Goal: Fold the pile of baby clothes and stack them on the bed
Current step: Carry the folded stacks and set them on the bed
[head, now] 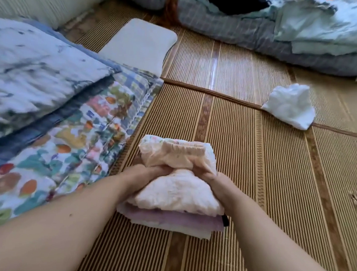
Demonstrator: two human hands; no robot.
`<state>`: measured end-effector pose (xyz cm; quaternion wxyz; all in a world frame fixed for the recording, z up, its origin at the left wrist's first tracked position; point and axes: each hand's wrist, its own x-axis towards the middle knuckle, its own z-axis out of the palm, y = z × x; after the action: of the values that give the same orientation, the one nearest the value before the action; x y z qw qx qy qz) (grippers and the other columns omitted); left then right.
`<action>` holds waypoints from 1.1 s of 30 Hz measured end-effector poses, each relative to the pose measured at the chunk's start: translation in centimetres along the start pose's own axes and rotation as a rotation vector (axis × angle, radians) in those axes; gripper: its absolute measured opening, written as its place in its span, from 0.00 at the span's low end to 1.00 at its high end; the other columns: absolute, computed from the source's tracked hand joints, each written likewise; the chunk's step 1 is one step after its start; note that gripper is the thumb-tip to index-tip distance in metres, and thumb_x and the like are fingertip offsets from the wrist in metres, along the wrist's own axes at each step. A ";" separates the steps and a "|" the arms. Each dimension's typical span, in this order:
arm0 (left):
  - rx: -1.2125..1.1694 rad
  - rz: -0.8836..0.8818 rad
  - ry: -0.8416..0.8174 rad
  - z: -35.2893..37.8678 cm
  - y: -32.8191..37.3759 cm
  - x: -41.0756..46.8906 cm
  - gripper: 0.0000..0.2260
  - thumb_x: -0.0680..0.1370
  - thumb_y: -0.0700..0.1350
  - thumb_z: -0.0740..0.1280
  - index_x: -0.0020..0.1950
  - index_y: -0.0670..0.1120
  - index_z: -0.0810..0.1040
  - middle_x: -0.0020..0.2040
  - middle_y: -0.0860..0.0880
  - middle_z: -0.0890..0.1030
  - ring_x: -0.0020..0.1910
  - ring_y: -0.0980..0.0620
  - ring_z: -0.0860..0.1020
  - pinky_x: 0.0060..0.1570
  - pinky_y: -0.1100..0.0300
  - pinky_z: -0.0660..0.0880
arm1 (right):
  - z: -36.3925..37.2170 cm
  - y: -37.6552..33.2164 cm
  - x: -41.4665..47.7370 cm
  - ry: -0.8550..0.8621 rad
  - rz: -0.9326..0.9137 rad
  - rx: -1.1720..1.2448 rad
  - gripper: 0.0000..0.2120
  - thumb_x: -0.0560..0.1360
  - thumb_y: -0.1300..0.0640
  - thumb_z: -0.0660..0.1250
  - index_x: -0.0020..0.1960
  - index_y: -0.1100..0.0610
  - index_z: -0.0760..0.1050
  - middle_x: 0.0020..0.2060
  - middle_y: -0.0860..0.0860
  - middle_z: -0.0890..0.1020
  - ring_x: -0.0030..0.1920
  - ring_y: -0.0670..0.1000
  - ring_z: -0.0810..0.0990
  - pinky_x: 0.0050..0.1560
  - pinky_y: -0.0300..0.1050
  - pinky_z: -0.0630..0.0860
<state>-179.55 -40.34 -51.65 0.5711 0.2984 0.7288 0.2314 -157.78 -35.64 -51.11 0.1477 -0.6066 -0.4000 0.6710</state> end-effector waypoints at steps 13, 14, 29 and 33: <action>-0.457 0.127 -0.169 -0.1 -1.2 -3.5 0.46 0.48 0.52 0.81 0.64 0.45 0.72 0.52 0.41 0.82 0.47 0.45 0.83 0.42 0.54 0.79 | 1.3 1.8 -4.4 -0.106 -0.005 0.305 0.25 0.69 0.47 0.74 0.61 0.61 0.77 0.52 0.60 0.84 0.53 0.60 0.83 0.58 0.56 0.78; -0.480 0.137 -0.180 0.2 -0.8 -4.3 0.44 0.49 0.50 0.79 0.63 0.45 0.71 0.52 0.41 0.81 0.46 0.45 0.83 0.39 0.56 0.79 | 1.1 1.7 -5.3 -0.101 -0.002 0.315 0.25 0.70 0.47 0.74 0.61 0.61 0.77 0.52 0.61 0.84 0.53 0.60 0.83 0.58 0.57 0.78; -0.363 0.343 -0.646 8.4 20.0 -36.6 0.27 0.66 0.42 0.74 0.65 0.43 0.74 0.53 0.37 0.82 0.49 0.39 0.83 0.46 0.46 0.81 | -11.9 -9.8 -44.8 0.250 -0.243 0.386 0.51 0.50 0.26 0.74 0.60 0.62 0.78 0.53 0.61 0.83 0.53 0.61 0.83 0.52 0.54 0.80; -0.240 0.388 -0.700 13.9 23.2 -45.1 0.35 0.63 0.52 0.79 0.66 0.44 0.73 0.55 0.39 0.82 0.51 0.41 0.83 0.50 0.46 0.80 | -16.0 -8.6 -55.9 0.388 -0.277 0.488 0.46 0.56 0.26 0.72 0.61 0.59 0.79 0.55 0.62 0.82 0.56 0.63 0.81 0.61 0.62 0.74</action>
<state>-154.45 -55.34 -7.90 0.7609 0.4222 0.3888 0.3028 -133.01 -62.61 -5.17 0.4518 -0.6093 -0.2706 0.5928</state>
